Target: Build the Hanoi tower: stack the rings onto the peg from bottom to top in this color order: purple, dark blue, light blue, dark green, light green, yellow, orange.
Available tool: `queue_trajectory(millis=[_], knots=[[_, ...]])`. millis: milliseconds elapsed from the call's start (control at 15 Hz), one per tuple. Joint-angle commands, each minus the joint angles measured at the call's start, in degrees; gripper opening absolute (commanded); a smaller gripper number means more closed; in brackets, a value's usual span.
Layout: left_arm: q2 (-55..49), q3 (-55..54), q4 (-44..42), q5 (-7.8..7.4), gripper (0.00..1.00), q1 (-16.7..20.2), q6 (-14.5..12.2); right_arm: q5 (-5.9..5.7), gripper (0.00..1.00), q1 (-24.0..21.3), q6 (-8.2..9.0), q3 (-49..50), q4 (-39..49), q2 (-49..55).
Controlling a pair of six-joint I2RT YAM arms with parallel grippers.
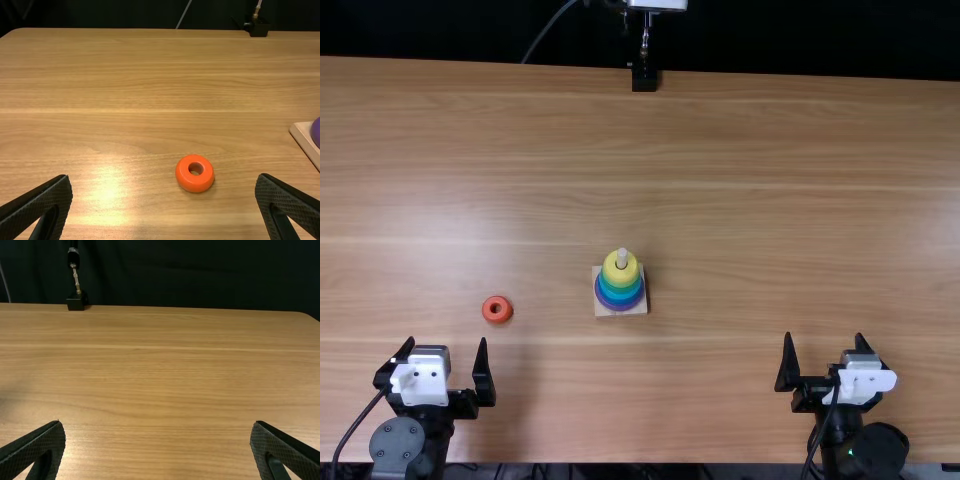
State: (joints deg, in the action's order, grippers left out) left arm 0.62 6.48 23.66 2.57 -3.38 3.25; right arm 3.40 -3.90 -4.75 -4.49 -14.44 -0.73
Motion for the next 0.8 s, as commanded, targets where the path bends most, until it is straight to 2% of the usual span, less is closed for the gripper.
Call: queue_trajectory(millis=[0,400,533,600,733], knots=[[-0.62,-6.48,4.50,-0.35,1.00,-0.05,-0.19,0.50,1.00,-0.41,-0.31,3.52,-4.19,0.73],[-0.62,-6.48,4.61,-0.56,1.00,0.04,-0.40,0.50,1.00,-0.41,-0.31,3.52,-4.19,0.73],[-0.62,-6.48,4.71,0.17,1.00,0.39,0.02,0.50,1.00,-0.41,-0.31,3.52,-4.19,0.73],[-0.62,-6.48,5.03,-0.46,1.00,0.30,0.02,0.50,1.00,-0.41,-0.31,3.52,-4.19,0.73],[1.31,-5.78,4.39,-0.78,1.00,0.04,-0.19,0.50,1.00,-0.41,-0.31,3.52,-4.19,0.73]])
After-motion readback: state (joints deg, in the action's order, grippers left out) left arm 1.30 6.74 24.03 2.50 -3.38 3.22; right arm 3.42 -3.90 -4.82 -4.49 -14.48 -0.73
